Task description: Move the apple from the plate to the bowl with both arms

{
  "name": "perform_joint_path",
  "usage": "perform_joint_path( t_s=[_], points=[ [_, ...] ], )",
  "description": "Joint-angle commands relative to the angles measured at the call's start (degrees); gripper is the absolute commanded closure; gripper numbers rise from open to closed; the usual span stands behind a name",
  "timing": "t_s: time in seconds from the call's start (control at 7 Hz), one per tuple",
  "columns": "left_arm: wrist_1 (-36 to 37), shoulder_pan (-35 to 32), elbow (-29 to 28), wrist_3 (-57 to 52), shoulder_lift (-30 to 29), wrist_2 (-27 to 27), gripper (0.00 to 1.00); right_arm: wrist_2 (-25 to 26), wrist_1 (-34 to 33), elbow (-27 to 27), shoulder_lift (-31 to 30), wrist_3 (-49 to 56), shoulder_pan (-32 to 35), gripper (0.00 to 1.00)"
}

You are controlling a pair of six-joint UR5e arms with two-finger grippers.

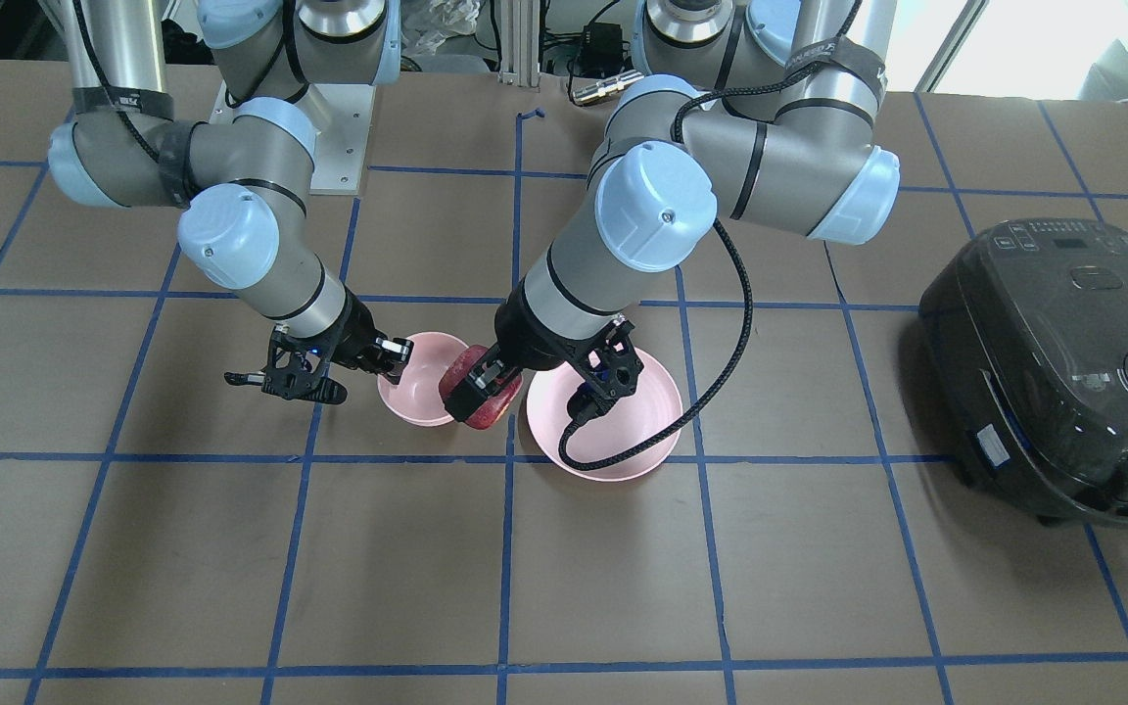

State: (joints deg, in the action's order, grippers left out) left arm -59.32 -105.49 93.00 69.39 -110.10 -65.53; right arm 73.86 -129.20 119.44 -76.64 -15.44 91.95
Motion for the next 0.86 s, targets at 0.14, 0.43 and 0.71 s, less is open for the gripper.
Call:
perform_joint_path(
  t_s=[0.14, 0.43, 0.71],
  points=[
    [-0.09, -1.73, 0.25, 0.31, -0.21, -0.04, 0.99, 4.85, 0.52, -2.87, -0.18, 0.41, -0.36, 0.00],
    [0.17, -5.24, 1.22, 0.22, -0.47, -0.83, 0.98, 11.21, 9.27, -8.15, -0.70, 1.73, -2.90, 0.00],
    [5.23, -6.66, 5.07, 0.14, -3.00, -1.09, 0.98, 13.58, 16.74, -14.37, -2.45, 2.78, -4.58, 0.00]
  ],
)
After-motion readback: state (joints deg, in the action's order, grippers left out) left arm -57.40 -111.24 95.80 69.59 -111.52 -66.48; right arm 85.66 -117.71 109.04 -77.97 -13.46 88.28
